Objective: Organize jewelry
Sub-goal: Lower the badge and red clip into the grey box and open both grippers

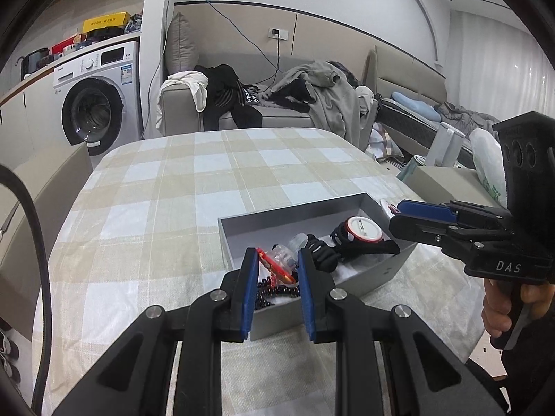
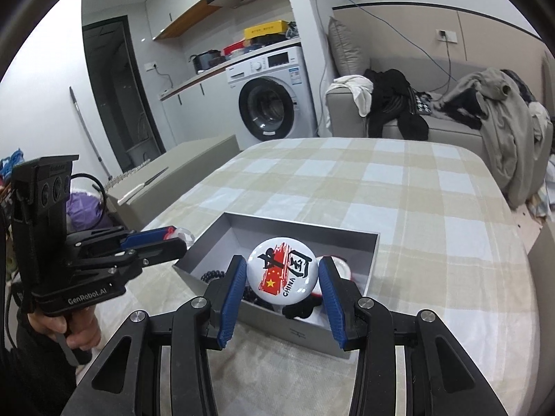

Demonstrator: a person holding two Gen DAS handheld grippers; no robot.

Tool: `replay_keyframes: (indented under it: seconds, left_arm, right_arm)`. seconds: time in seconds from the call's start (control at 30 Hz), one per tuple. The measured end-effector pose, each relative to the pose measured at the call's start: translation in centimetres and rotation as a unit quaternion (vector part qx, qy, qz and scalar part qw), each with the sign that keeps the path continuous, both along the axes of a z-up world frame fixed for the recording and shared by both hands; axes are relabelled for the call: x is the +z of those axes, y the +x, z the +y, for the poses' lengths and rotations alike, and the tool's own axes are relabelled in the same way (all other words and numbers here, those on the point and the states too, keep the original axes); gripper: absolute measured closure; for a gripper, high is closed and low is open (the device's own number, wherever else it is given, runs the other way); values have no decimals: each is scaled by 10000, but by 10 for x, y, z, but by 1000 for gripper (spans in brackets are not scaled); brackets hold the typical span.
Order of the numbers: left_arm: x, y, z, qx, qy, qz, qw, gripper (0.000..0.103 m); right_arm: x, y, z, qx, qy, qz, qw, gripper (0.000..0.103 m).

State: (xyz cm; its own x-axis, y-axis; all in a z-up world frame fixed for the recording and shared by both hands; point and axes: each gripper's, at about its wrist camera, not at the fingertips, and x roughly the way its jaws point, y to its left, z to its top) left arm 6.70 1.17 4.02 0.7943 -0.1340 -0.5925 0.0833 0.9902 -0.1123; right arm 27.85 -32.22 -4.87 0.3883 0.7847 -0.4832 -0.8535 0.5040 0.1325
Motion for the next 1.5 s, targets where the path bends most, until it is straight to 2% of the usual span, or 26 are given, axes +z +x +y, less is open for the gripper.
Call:
replay_keyframes:
  seconds: [0.3, 0.7, 1.1, 1.27, 1.4, 1.43, 1.5]
  left_arm:
    - [-11, 18, -1, 183, 105, 57, 9998, 86]
    - [-11, 19, 0, 259, 108, 77, 9996, 86]
    - [-13, 19, -1, 246, 112, 110, 9996, 86]
    - [-13, 18, -1, 254, 128, 95, 9996, 85]
    - [-14, 20, 1, 262, 87, 175, 9995, 85]
    - [-14, 20, 1, 264, 75, 183, 9995, 83]
    - [-14, 20, 1, 255, 48, 187, 9995, 70]
  right_arm:
    - [-7, 12, 12, -92, 133, 193, 9997, 61]
    - [-11, 16, 13, -126, 211, 351, 9991, 61]
    - [-8, 23, 7, -295, 281, 470, 9981, 56]
    - [-8, 23, 6, -302, 327, 513, 9977, 42]
    - [-8, 23, 5, -299, 341, 517, 9976, 36]
    - [-8, 23, 5, -297, 337, 522, 9976, 35]
    - [-8, 23, 5, -288, 335, 525, 9976, 35]
